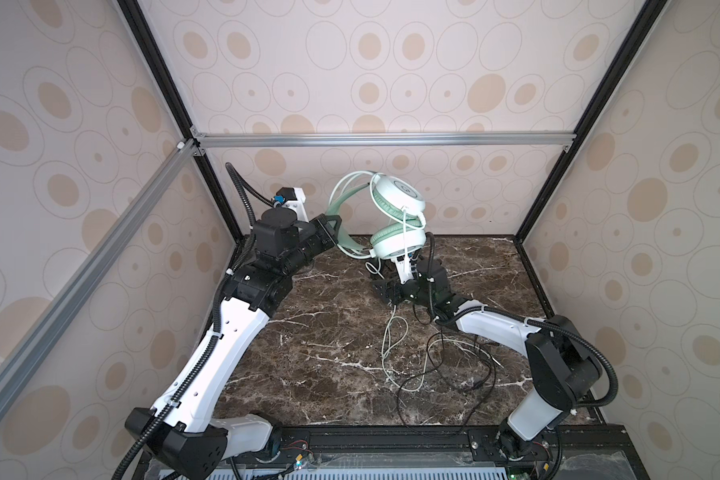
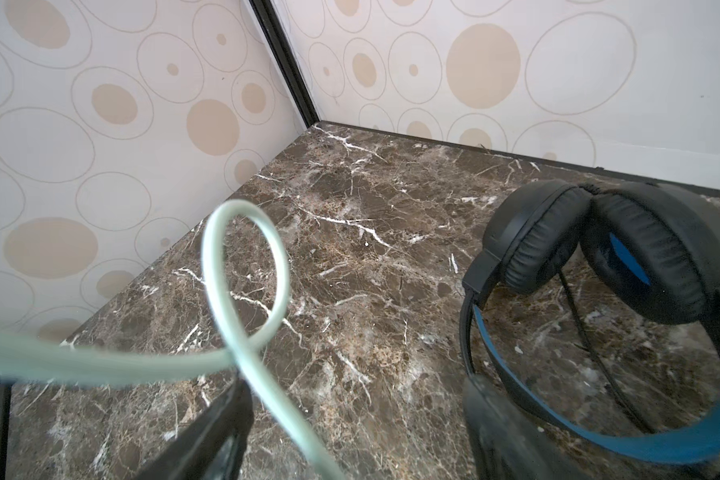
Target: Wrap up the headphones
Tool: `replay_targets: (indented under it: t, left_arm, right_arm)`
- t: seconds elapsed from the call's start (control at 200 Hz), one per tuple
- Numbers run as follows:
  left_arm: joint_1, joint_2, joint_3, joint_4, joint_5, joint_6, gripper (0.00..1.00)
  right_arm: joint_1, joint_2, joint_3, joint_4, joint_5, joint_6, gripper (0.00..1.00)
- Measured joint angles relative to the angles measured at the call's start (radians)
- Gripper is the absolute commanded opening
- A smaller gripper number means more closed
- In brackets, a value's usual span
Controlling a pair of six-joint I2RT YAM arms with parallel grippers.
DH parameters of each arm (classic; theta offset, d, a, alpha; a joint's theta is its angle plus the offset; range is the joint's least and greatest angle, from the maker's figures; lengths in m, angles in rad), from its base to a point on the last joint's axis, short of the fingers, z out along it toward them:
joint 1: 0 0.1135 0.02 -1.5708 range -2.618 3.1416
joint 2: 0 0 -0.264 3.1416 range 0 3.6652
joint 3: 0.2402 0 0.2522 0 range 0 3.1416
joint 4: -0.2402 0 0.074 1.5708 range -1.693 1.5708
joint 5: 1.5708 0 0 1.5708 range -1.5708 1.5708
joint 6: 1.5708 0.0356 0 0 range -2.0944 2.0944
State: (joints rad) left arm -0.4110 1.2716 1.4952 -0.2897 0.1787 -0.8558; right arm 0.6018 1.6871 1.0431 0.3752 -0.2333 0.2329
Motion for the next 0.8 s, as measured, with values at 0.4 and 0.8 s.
replay_targets:
  t: [0.4,0.8]
  left_arm:
    - [0.0,0.0,0.0,0.0,-0.008,-0.001,0.0]
    - [0.039,0.055,0.0,0.002,-0.126,-0.001,0.0]
  right_arm:
    - [-0.001,0.081,0.008,0.035,-0.042,0.022,0.12]
    - [0.103,0.026,-0.066,-0.073,-0.019,-0.019,0.0]
